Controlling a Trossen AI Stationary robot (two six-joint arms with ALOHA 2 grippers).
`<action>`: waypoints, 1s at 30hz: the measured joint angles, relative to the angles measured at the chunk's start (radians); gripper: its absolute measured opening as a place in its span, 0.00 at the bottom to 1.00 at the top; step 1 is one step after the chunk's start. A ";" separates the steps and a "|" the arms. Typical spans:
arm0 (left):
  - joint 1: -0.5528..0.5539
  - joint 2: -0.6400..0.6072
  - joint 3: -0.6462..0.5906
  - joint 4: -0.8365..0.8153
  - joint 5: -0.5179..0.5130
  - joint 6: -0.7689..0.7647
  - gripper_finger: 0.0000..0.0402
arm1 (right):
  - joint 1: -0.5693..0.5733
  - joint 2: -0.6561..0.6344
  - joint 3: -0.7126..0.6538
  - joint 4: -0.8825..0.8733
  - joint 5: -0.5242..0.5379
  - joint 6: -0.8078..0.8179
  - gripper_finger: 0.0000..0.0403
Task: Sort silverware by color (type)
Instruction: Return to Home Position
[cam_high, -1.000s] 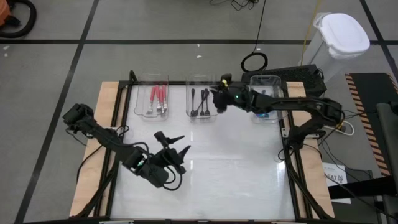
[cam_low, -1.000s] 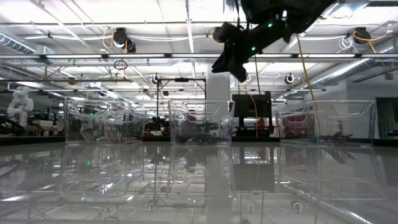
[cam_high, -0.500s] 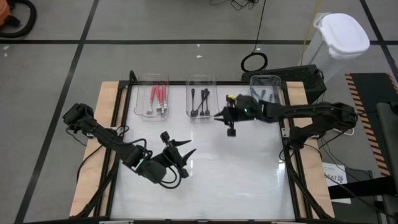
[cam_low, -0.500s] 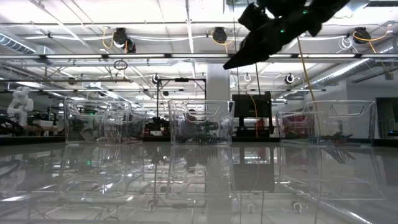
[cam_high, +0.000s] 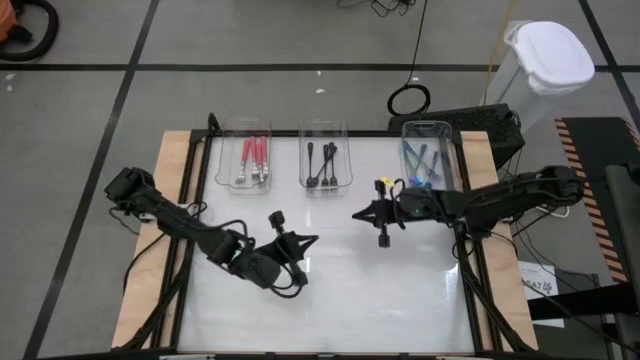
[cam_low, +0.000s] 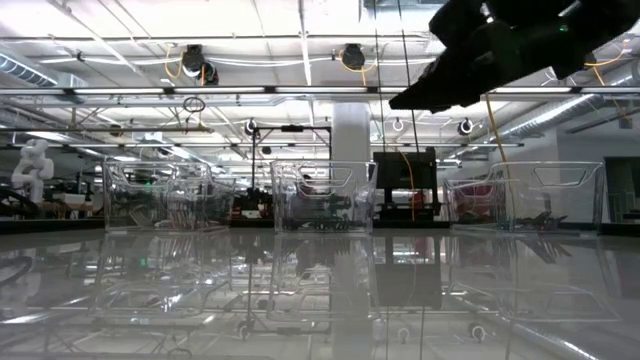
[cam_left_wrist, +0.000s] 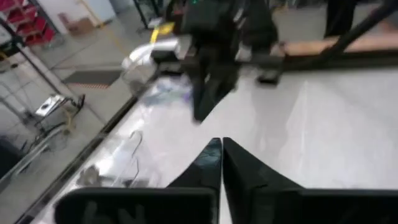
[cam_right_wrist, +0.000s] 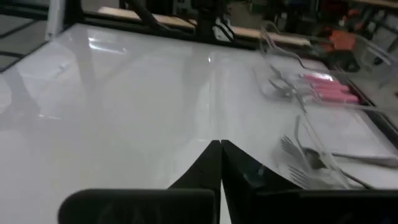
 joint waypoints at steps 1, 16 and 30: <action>0.003 0.001 0.000 -0.028 0.000 -0.016 0.02 | 0.012 0.000 -0.012 0.025 0.007 -0.001 0.00; -0.006 -0.013 -0.111 -0.054 0.011 -0.064 0.00 | 0.206 0.000 -0.062 0.062 0.033 -0.060 0.00; 0.045 -0.230 -0.581 0.493 0.383 0.149 0.00 | 0.346 -0.003 -0.071 -0.023 0.154 -0.066 0.00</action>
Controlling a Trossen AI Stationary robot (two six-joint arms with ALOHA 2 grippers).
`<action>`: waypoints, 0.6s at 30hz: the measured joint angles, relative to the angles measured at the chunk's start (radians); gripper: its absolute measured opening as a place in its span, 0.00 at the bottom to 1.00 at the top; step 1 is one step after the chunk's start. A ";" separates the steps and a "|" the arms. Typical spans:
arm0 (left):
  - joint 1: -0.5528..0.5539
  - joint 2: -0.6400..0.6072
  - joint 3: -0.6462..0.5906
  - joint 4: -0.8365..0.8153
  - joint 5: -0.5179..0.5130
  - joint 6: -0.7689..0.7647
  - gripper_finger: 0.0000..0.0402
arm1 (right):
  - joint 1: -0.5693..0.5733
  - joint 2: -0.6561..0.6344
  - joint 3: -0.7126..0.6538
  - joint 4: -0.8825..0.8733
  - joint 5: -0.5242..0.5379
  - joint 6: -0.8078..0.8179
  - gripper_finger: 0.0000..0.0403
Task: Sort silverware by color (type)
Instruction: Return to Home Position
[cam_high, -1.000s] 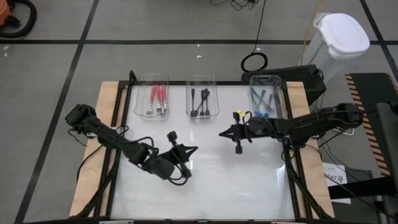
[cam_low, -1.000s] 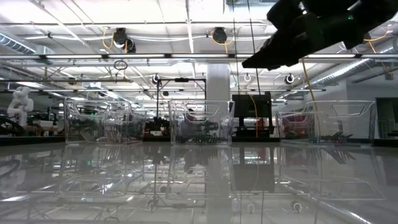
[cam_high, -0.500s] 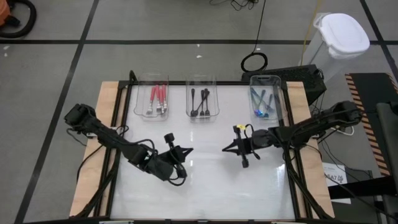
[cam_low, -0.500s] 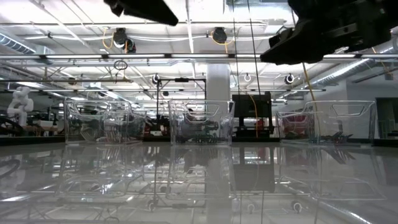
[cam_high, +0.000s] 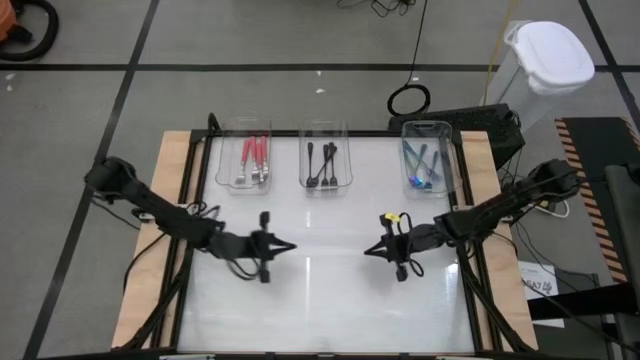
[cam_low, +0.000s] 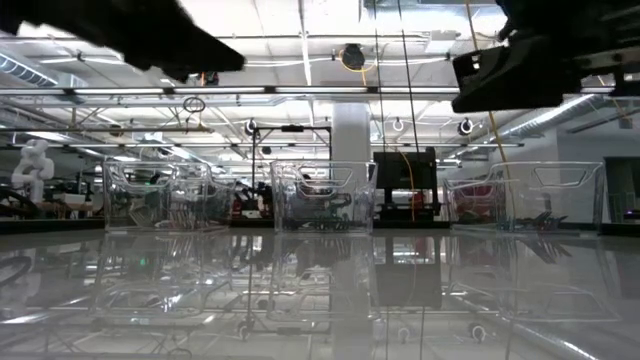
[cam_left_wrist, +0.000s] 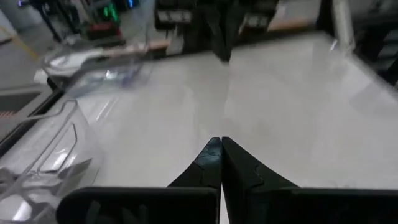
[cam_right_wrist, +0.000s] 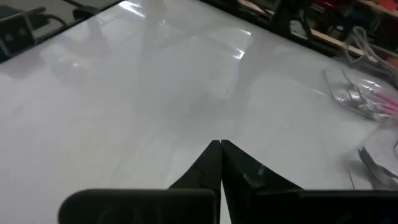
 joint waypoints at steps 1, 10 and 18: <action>-0.003 -0.029 -0.048 0.060 0.001 -0.003 0.00 | 0.005 -0.003 -0.009 0.005 0.000 -0.004 0.00; -0.027 -0.181 -0.298 0.276 -0.015 -0.090 0.00 | 0.016 -0.120 -0.180 0.153 0.012 0.054 0.00; -0.035 -0.200 -0.347 0.275 -0.046 -0.103 0.00 | 0.016 -0.309 -0.330 0.199 0.054 0.111 0.00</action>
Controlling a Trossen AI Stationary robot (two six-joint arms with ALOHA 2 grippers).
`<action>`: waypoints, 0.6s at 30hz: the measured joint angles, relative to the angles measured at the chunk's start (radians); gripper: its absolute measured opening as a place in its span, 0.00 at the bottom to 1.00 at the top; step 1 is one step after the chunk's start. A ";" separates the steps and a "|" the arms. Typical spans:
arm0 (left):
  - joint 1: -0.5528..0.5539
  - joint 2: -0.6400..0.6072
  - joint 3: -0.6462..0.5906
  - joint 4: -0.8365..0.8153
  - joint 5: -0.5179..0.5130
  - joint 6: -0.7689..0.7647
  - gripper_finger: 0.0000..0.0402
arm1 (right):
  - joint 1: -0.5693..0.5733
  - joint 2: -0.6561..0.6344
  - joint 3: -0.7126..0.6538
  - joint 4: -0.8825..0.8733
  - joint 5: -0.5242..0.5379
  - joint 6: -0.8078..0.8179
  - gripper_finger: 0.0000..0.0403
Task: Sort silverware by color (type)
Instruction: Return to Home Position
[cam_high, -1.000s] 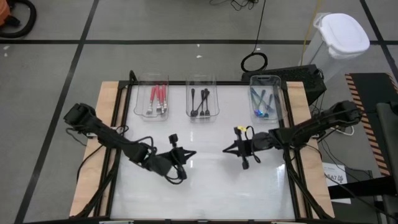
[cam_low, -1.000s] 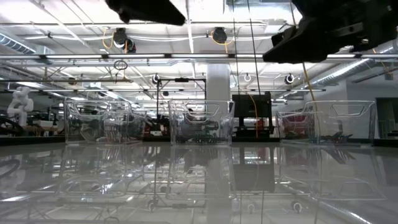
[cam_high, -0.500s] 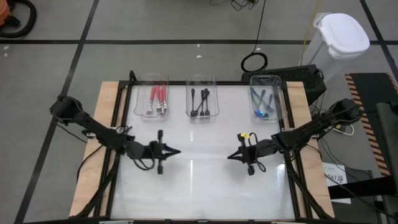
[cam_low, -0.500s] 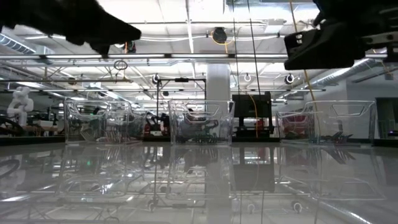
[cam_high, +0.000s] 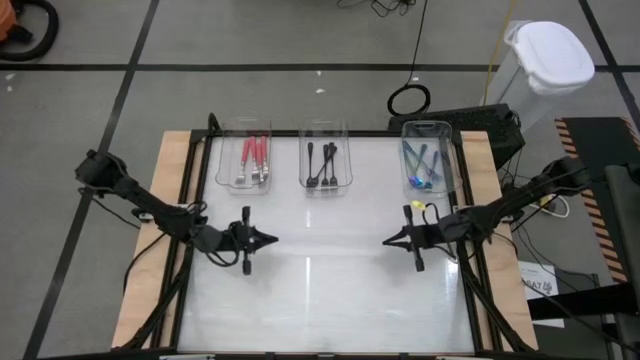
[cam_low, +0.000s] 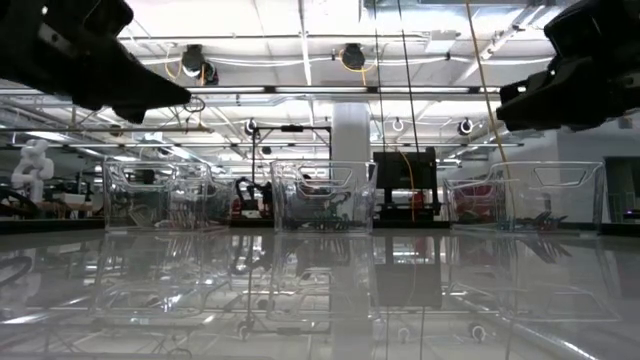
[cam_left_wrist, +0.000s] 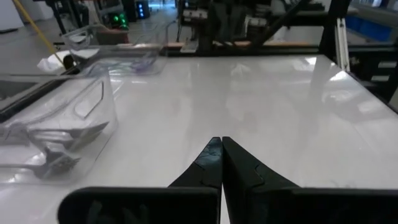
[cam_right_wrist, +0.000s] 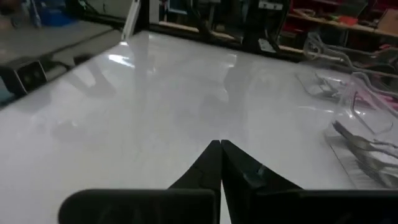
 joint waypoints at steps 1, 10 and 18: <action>-0.004 -0.004 -0.006 -0.004 -0.002 0.000 0.00 | 0.000 -0.022 -0.009 -0.002 -0.002 0.006 0.00; -0.022 -0.081 -0.080 0.015 -0.030 0.027 0.00 | -0.002 -0.192 -0.115 0.048 -0.002 -0.049 0.00; -0.020 -0.201 -0.204 0.120 -0.061 0.073 0.00 | -0.010 -0.324 -0.120 -0.007 0.026 -0.135 0.00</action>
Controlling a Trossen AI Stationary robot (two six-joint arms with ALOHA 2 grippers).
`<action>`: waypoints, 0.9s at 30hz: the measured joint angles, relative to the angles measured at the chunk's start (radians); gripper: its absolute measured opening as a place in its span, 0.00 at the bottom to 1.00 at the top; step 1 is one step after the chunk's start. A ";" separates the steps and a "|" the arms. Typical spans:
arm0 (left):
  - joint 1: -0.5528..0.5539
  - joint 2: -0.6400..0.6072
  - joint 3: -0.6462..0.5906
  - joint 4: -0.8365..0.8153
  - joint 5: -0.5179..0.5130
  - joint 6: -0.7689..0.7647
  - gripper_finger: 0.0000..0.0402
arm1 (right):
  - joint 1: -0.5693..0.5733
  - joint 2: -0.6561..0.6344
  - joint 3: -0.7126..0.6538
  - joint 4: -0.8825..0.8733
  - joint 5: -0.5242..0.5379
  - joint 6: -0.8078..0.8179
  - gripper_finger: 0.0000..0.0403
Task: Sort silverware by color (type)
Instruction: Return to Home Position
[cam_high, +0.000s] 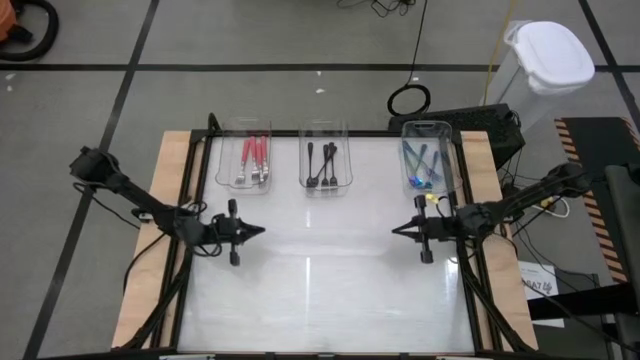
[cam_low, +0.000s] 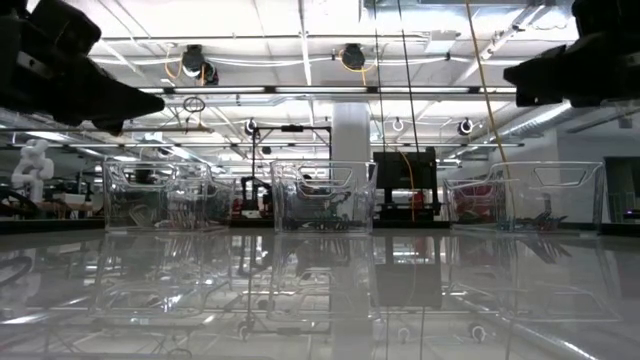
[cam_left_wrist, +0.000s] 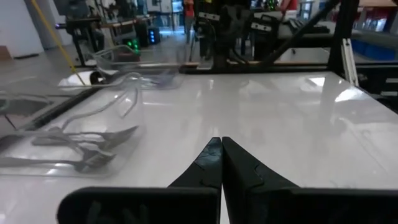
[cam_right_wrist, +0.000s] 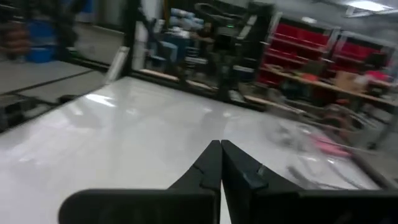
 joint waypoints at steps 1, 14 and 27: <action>0.001 -0.017 -0.012 0.000 -0.003 0.004 0.00 | -0.005 -0.019 0.000 -0.017 0.016 -0.005 0.00; 0.000 -0.090 -0.014 -0.064 -0.021 0.007 0.00 | -0.213 -0.210 -0.002 -0.144 -0.102 -0.077 0.00; -0.001 -0.089 -0.014 -0.124 -0.017 -0.074 0.00 | -0.347 -0.434 -0.003 -0.430 -0.214 0.057 0.01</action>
